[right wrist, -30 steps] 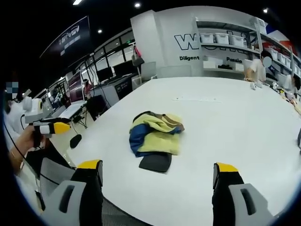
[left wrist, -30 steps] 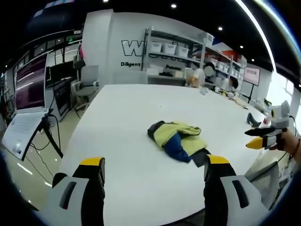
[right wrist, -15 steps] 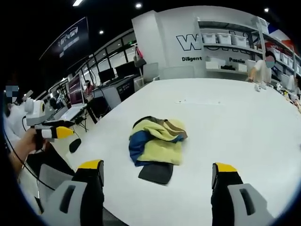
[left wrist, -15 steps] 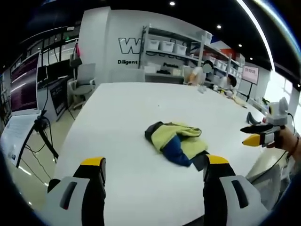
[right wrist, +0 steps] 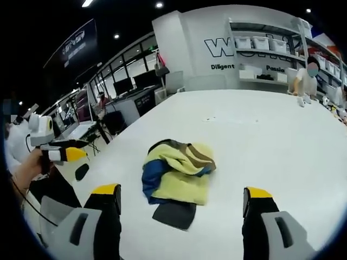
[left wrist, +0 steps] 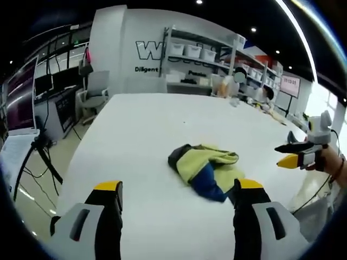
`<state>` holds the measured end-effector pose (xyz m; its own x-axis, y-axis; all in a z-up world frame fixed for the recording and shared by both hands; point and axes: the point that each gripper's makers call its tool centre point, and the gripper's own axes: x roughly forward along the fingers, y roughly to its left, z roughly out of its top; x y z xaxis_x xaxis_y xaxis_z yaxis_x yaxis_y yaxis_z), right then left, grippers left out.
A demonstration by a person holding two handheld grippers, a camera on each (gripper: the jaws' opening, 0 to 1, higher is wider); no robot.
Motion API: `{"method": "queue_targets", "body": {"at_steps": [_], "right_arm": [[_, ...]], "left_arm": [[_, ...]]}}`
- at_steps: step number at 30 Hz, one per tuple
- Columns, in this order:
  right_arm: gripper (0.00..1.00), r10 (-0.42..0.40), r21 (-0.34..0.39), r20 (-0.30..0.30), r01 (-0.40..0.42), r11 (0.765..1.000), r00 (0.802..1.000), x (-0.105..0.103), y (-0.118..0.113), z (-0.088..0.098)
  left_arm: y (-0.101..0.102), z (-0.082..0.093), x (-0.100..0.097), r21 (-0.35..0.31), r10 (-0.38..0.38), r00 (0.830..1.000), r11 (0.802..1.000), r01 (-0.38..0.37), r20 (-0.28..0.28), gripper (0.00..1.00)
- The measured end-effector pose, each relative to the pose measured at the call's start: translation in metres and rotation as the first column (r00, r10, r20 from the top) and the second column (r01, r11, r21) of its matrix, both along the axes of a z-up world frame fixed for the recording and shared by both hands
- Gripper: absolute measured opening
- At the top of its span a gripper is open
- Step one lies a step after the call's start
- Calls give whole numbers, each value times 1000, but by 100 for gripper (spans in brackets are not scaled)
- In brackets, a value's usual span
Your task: Fold the garment on the visible template until the final outline fits inside the template.
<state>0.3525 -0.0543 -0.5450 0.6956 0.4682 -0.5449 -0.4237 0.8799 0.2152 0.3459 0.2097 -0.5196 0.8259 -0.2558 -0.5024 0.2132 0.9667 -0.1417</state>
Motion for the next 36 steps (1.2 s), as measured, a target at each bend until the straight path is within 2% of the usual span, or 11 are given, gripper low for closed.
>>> {"method": "queue_targets", "body": {"at_steps": [8,12,15,19,22,26,30,36], "right_arm": [[89,19,-9,-3,-19,1000,1000,18,7,-8],[85,30,-14,-14,-31,999,999,28,11,-19],[84,33,-51,0,-33,998,999,38,11,-29],[71,41,-66,-6,-41,997,999,50,13,-44],[69,21,-37,-9,-22,999,1000,60,15,-47],[67,37,-73,-22,-39,997,999,69,18,-56],[65,45,-81,-37,-48,996,998,75,20,-68],[61,43,-82,-60,-48,995,997,82,19,-85]], "left_arm": [[-6,-7,23,1,-18,1000,1000,18,-4,79],[-7,-16,39,7,-17,1000,1000,17,-13,78],[-6,-20,51,-4,-1,1000,1000,1,-4,73],[-8,-29,68,-21,15,1000,1000,-15,-5,70],[-9,-32,72,-16,17,1000,1000,-17,-12,70],[-12,-49,88,-2,7,1000,1000,-7,-29,68],[-14,-67,95,15,5,998,1000,-4,-66,65],[-21,-84,111,15,-7,997,1000,8,-80,61]]}}
